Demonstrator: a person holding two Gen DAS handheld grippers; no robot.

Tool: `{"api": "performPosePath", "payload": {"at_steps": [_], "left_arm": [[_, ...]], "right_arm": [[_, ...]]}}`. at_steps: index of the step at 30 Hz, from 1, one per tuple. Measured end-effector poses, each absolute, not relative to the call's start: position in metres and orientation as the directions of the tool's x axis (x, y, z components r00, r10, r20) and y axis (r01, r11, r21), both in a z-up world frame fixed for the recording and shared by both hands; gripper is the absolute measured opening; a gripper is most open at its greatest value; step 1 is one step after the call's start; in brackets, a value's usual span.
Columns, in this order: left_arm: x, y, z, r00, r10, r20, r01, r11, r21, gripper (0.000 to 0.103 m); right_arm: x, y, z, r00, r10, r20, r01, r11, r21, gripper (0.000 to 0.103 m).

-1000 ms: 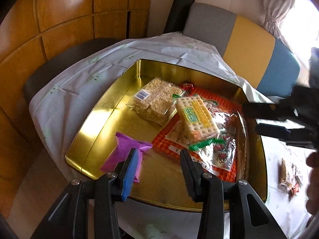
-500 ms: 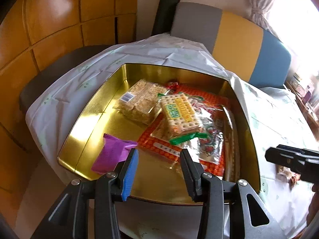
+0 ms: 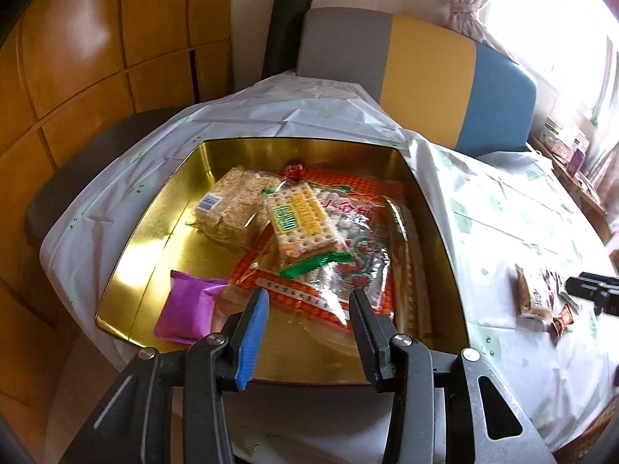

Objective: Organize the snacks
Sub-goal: 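Withdraw the right tool from the tray back over the snacks, then move the left tool to the tan floss-bread bag and grasp it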

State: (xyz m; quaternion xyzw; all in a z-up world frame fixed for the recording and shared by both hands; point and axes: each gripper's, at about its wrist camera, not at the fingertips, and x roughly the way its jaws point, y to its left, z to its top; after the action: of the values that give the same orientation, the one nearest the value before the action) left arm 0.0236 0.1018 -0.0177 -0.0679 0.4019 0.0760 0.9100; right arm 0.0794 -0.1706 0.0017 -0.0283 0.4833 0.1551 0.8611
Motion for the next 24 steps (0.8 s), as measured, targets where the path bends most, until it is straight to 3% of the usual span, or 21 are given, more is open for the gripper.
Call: {"api": "performPosePath", "payload": {"at_steps": [7, 10, 14, 19, 24], "left_arm": [[0.026, 0.081, -0.014, 0.667, 0.052, -0.743, -0.132, 0.99, -0.049, 0.044], [0.028, 0.067, -0.011, 0.668, 0.035, -0.744, -0.093, 0.995, -0.037, 0.044], [0.029, 0.048, -0.01, 0.663, 0.006, -0.749, -0.04, 0.999, -0.028, 0.044], [0.034, 0.016, -0.01, 0.647, -0.042, -0.761, 0.05, 0.999, -0.013, 0.044], [0.037, -0.018, -0.013, 0.622, -0.088, -0.778, 0.144, 0.99, 0.003, 0.044]], "right_arm": [[0.086, -0.262, 0.004, 0.545, 0.085, -0.834, -0.093, 0.995, 0.041, 0.064], [0.093, -0.306, -0.003, 0.565, -0.029, -0.825, 0.084, 0.996, 0.022, 0.064], [0.099, -0.359, -0.012, 0.525, -0.09, -0.846, 0.346, 0.931, 0.115, 0.064], [0.093, -0.381, -0.017, 0.525, -0.023, -0.851, 0.412, 0.881, 0.23, 0.064], [0.093, -0.378, -0.022, 0.513, 0.004, -0.858, 0.41, 0.877, 0.249, 0.064]]}}
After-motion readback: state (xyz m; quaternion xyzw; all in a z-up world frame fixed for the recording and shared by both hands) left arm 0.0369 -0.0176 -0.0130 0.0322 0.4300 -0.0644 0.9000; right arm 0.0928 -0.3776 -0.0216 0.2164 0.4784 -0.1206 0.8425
